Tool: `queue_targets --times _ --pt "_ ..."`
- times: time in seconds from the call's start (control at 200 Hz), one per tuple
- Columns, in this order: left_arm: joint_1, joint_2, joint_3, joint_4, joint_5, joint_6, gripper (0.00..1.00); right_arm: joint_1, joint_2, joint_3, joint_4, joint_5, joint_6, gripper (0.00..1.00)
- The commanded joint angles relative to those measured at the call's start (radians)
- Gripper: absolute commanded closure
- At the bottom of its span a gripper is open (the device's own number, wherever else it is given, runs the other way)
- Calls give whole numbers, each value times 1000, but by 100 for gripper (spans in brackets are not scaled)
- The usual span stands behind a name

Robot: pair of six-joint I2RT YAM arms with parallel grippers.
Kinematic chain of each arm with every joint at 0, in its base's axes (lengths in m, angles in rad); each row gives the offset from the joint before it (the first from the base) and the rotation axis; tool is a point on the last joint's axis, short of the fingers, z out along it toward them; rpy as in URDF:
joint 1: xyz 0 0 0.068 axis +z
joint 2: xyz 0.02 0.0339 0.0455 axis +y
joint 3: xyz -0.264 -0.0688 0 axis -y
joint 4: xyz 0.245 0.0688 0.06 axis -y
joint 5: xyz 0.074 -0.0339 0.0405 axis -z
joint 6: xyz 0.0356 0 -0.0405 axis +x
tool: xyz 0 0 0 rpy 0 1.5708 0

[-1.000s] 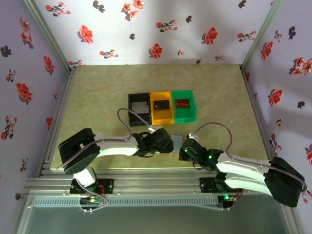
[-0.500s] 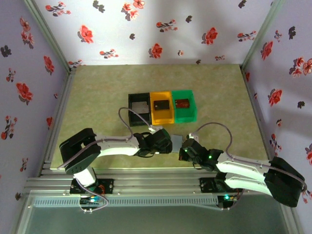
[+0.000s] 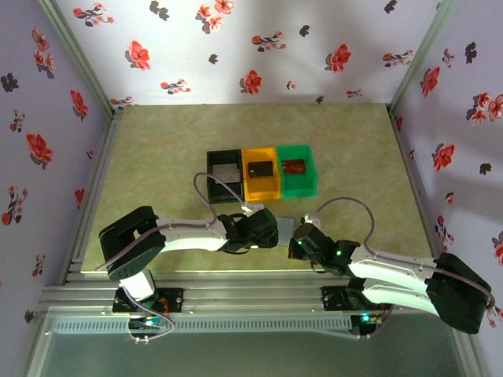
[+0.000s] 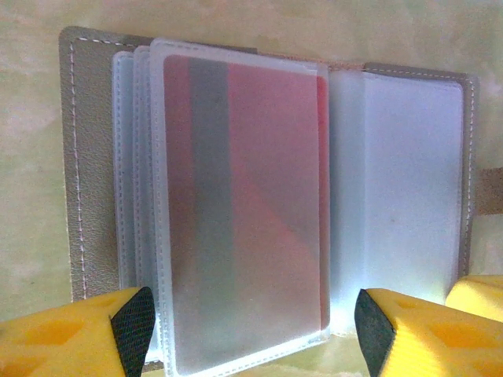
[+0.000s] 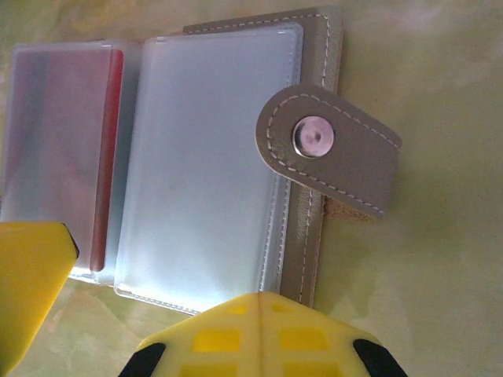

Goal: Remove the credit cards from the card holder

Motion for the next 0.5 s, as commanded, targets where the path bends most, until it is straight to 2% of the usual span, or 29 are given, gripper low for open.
queue_targets --times 0.0,0.23,0.495 --pt "-9 -6 5 -3 -22 15 29 1 -4 -13 -27 14 18 99" --pt "-9 -10 23 -6 -20 27 29 1 -3 -8 -32 14 15 99" --pt "-10 -19 27 -1 -19 33 37 1 -5 -8 -36 13 13 99"
